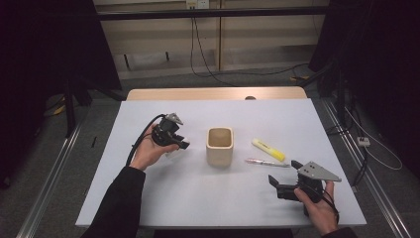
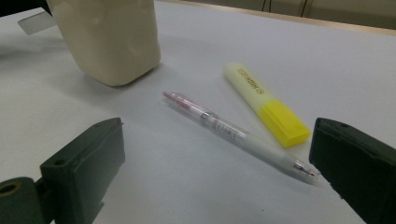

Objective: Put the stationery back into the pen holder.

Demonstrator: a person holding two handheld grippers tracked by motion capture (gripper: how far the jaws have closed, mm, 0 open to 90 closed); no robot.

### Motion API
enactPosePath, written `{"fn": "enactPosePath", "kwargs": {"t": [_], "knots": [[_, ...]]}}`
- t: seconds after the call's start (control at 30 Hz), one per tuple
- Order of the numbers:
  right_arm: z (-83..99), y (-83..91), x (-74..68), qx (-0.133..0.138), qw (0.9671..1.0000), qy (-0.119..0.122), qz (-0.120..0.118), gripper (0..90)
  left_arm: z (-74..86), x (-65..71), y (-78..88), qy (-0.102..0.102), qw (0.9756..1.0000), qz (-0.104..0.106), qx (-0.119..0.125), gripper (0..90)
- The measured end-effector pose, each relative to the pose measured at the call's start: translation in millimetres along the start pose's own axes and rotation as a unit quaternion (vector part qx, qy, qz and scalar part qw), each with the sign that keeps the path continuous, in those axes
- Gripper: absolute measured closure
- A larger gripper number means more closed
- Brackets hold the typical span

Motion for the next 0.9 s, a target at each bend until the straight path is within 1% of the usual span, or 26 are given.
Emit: {"fn": "enactPosePath", "kwargs": {"t": [0.03,0.17,0.2,0.23,0.27,0.4,0.47,0.53,0.57,0.67,0.77,0.8,0.83,0.9], "knots": [[0.0,0.0,0.1,0.000,1.0000,0.000,0.000,3.2,-2.7,2.5,0.4,0.010,0.9998,0.001,0.018,67.8],[0.0,0.1,-0.1,0.000,1.0000,0.000,0.000,3.2,-5.9,4.2,3.8,0.010,0.9993,0.001,0.035,67.7],[-0.1,0.1,-0.1,0.000,1.0000,0.000,0.000,3.2,-6.1,4.3,4.6,0.010,0.9993,0.000,0.036,67.7],[-0.1,0.1,0.0,0.000,1.0000,0.000,0.000,3.2,-5.8,3.2,6.4,0.002,0.9994,-0.002,0.033,67.7],[0.0,0.1,0.1,0.000,1.0000,0.000,0.000,3.2,-7.6,4.2,6.7,0.013,0.9988,-0.002,0.046,67.7],[0.0,0.1,-0.2,0.000,1.0000,0.000,0.000,3.2,-12.5,4.9,14.0,0.010,0.9975,-0.011,0.069,67.8],[-0.1,0.1,-0.2,0.000,1.0000,0.000,0.000,3.2,-15.3,6.3,17.8,0.008,0.9966,-0.013,0.081,67.7],[0.0,0.2,-0.1,0.000,1.0000,0.000,0.000,3.2,-17.7,8.6,20.6,0.010,0.9956,-0.009,0.092,67.7],[0.0,0.2,-0.1,0.000,1.0000,0.000,0.000,3.2,-18.5,9.1,22.2,0.009,0.9954,-0.013,0.095,67.7],[0.0,0.1,-0.2,0.000,1.0000,0.000,0.000,3.2,-22.0,11.2,27.0,0.006,0.9938,-0.019,0.110,67.7],[0.0,0.1,-0.2,0.000,1.0000,0.000,0.000,3.2,-26.6,13.3,33.1,0.008,0.9909,-0.022,0.132,67.7],[0.0,0.1,-0.2,0.000,1.0000,0.000,0.000,3.2,-27.4,13.5,35.4,0.005,0.9905,-0.027,0.134,67.7],[0.0,0.1,-0.1,0.000,1.0000,0.000,0.000,3.2,-28.4,14.3,37.3,0.004,0.9898,-0.026,0.140,67.7],[0.1,0.0,0.0,-0.001,1.0000,0.000,0.001,3.2,-30.8,15.3,40.7,-0.002,0.9876,-0.028,0.154,67.7]]}}
Point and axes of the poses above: each handheld gripper's, and its own axes: y roughly backward along the jaws, z roughly out of its underside, x roughly to its right, the point moved 8 cm from there along -y, roughly forward along the jaws, and after that the axes turned 8 degrees about z, right-handed, at the moved point
